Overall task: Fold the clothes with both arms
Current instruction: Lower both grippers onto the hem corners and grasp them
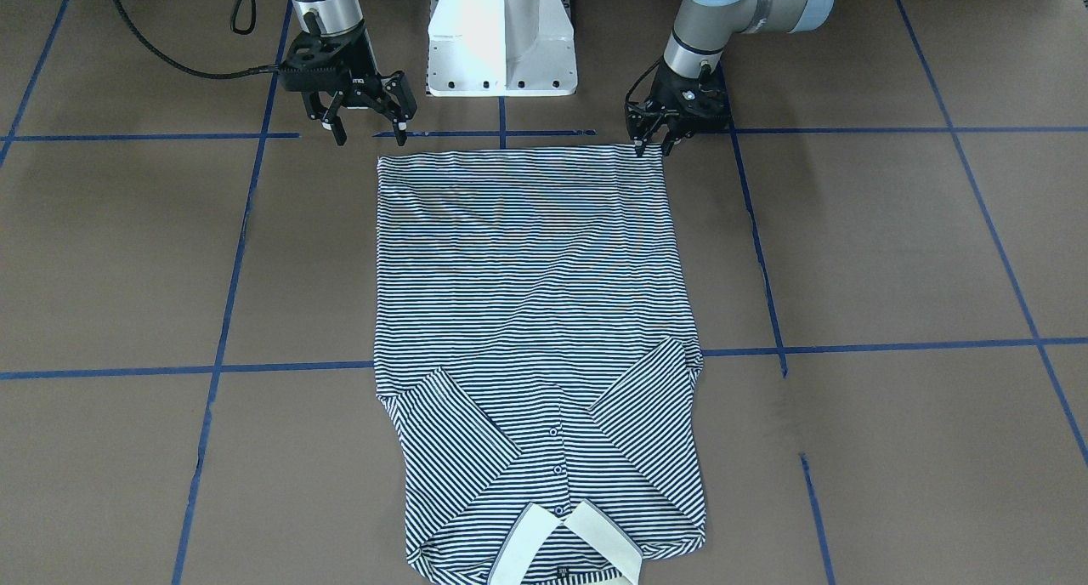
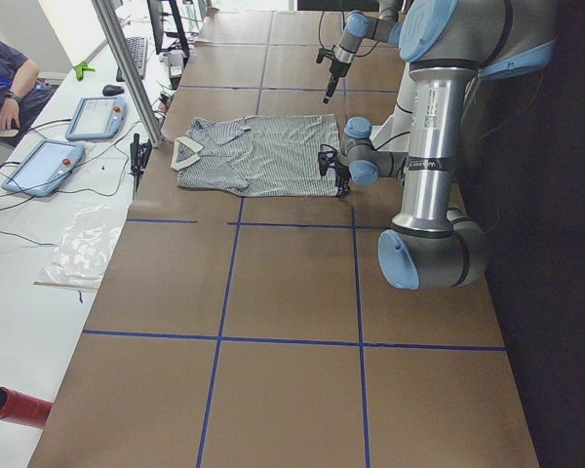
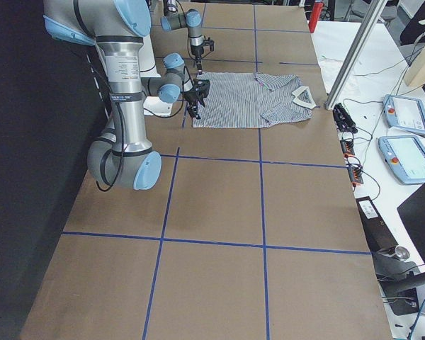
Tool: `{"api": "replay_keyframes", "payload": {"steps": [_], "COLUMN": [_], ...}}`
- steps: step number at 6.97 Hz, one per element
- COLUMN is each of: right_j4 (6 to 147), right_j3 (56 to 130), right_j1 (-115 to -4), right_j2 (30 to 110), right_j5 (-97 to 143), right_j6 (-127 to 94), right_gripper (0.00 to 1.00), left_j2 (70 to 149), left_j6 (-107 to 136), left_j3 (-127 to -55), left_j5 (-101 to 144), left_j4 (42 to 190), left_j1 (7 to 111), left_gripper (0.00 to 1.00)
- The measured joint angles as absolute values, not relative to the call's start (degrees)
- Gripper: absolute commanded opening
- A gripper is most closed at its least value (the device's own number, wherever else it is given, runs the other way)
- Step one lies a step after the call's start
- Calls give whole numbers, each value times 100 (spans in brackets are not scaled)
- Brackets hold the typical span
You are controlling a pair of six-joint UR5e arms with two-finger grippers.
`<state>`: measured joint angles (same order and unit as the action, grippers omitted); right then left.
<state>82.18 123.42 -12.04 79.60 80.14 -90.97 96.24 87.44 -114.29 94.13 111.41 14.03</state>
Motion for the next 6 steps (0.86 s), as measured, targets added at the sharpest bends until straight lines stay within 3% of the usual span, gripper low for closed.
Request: {"api": "replay_keyframes", "payload": {"steps": [3, 5, 6], "right_j4": [8218, 8218, 8218], "right_j3": [12340, 12328, 12320], "right_j1": [-1204, -1204, -1204], "right_j2": [7956, 7962, 7962], "right_j5": [8015, 8016, 8016], "right_j6": [-9089, -9086, -9084], "right_gripper": [100, 100, 100], "left_j2": [9624, 9624, 9624], "left_j6": [8745, 8745, 8745], "left_j3": [-11433, -11431, -11432], "left_j5": [9413, 9413, 9413], "left_j4": [11137, 11136, 11136], "left_j1": [1398, 1398, 1397], "left_gripper": [38, 8, 0]}}
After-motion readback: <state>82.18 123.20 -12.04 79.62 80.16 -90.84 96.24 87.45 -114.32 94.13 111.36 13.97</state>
